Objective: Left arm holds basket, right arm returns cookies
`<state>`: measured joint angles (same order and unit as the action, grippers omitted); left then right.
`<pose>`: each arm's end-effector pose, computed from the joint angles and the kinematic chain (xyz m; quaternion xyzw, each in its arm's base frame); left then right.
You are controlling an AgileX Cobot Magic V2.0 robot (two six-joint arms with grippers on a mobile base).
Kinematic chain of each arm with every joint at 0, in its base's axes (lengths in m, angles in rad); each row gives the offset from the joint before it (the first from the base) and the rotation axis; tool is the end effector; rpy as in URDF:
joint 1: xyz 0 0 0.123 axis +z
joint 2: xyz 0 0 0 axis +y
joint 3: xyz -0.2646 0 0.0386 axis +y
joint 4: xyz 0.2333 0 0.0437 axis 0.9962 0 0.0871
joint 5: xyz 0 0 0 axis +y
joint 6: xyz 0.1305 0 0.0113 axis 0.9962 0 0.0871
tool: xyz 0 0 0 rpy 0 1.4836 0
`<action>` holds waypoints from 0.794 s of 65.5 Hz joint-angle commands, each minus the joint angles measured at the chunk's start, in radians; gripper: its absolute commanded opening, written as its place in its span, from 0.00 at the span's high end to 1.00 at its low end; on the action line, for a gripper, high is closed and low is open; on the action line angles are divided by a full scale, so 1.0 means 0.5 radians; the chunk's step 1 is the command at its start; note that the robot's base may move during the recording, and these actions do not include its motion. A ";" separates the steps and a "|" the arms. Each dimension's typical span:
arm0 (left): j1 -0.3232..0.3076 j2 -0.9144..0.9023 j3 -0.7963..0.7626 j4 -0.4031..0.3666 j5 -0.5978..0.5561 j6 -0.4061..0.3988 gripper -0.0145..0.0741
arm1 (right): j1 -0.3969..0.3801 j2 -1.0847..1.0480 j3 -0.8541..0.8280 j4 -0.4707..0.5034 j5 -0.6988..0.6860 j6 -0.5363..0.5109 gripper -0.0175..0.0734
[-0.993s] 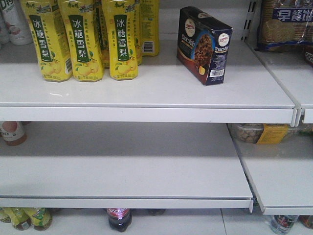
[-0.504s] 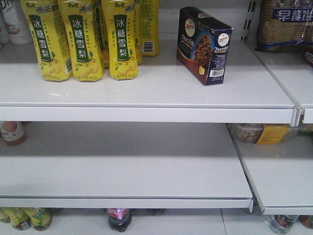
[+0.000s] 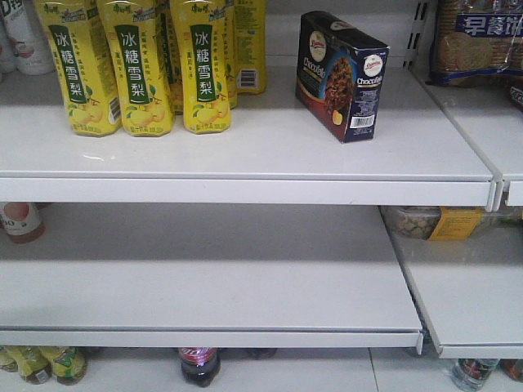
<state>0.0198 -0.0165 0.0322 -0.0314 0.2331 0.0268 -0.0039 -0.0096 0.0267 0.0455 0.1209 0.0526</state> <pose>0.0980 0.0010 0.1761 -0.0066 0.7618 0.0024 0.6478 0.0999 0.0003 0.1920 0.0349 0.7240 0.0343 0.6881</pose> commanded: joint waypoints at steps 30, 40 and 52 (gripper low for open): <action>0.003 -0.024 -0.033 0.029 -0.206 0.020 0.84 | 0.020 -0.038 0.009 0.026 -0.104 -0.001 0.82; 0.003 -0.024 -0.033 0.029 -0.206 0.020 0.84 | 0.020 -0.038 0.009 0.026 -0.104 -0.001 0.82; 0.003 -0.024 -0.033 0.029 -0.206 0.020 0.84 | 0.020 -0.038 0.009 0.026 -0.104 -0.001 0.82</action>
<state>0.0198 -0.0165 0.0322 -0.0314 0.2331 0.0268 0.0057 -0.0120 0.0267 0.0593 0.1379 0.0517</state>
